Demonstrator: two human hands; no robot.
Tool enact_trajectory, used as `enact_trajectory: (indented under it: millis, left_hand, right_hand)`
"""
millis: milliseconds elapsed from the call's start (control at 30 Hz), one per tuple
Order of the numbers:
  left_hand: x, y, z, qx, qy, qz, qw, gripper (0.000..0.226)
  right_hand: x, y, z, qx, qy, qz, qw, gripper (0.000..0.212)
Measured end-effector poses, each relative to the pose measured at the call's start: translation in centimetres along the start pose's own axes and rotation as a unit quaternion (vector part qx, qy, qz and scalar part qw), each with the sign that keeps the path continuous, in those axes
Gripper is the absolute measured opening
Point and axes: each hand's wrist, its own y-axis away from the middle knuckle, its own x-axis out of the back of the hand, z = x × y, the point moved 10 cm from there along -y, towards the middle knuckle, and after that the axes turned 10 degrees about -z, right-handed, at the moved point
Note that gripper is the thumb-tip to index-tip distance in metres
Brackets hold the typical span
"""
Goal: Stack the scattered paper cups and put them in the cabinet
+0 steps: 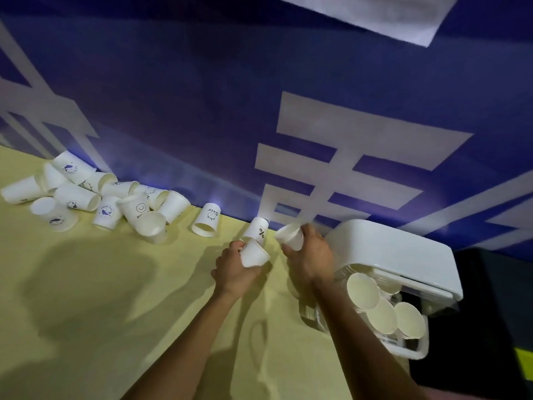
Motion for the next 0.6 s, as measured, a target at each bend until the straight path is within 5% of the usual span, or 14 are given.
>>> enact_trajectory:
  millis: [167,600]
  left_hand:
    - [-0.7,3.5,4.4,-0.08,0.114,-0.001,0.99,0.064]
    - [-12.8,12.4,17.4,-0.243,0.07,-0.112,0.961,0.078]
  right_hand:
    - [8.0,6.6,0.1,0.008,-0.167,0.119,0.979,0.056]
    - [16.2,18.0,16.5,-0.038,-0.302,0.249,0.92,0.086]
